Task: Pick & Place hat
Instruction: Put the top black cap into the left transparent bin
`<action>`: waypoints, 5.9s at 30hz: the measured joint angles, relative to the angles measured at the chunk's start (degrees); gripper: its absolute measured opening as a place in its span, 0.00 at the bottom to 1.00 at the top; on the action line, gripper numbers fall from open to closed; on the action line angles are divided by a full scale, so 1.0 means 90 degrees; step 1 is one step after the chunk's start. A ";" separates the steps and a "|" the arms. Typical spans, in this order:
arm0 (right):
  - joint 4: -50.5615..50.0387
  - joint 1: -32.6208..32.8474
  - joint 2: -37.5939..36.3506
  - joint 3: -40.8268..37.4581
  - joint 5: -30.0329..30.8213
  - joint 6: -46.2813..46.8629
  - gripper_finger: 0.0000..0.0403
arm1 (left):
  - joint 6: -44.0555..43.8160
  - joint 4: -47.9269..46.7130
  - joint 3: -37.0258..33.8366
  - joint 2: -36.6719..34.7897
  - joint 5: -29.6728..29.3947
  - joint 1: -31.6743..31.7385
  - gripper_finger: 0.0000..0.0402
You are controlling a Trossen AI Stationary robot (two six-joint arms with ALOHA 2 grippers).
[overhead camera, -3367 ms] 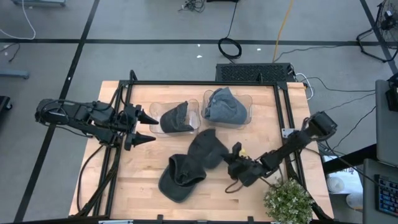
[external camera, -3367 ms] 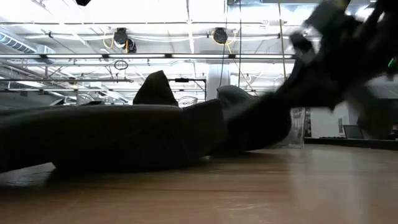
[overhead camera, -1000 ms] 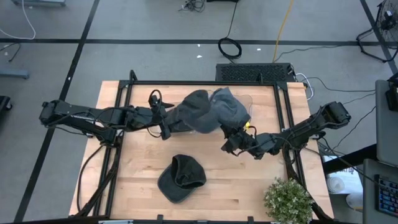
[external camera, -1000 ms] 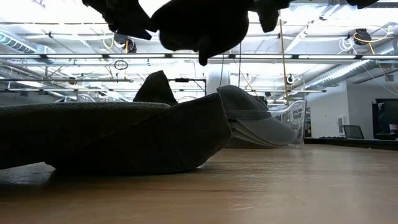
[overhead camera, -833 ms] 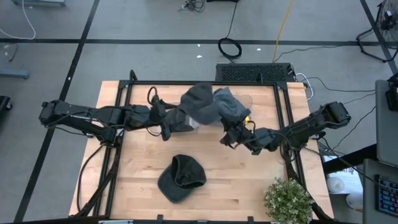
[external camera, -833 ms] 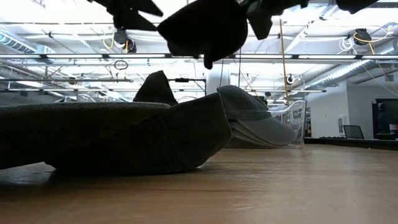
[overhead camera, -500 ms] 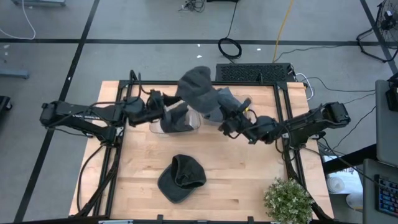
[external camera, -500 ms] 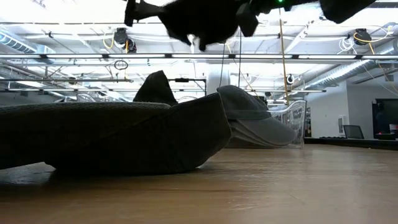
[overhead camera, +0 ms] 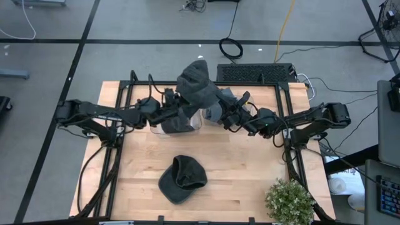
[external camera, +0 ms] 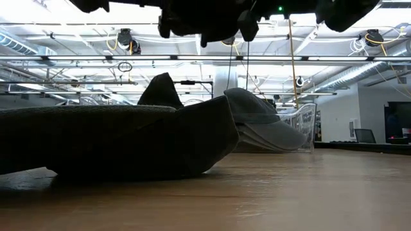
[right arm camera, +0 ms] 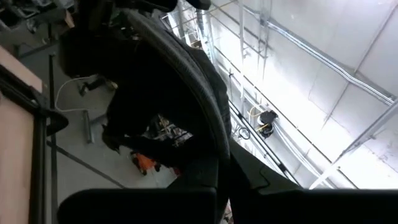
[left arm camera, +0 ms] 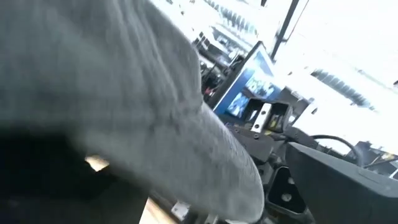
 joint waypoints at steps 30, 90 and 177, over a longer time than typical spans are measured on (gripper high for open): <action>-0.2234 -0.0125 -0.0033 -0.0002 0.1289 0.3826 0.22 | 0.1302 -0.3057 0.0016 -0.1527 0.1762 0.0720 0.03; -0.2665 -0.1147 0.2191 0.2431 -1.1624 1.4012 0.47 | 0.3411 -0.5654 0.0002 -0.0334 0.6473 -0.1154 0.02; -0.6275 -0.0394 0.0195 0.2497 -0.6427 0.9242 0.00 | 0.3321 -0.5709 0.0002 -0.2395 0.2704 -0.0767 0.42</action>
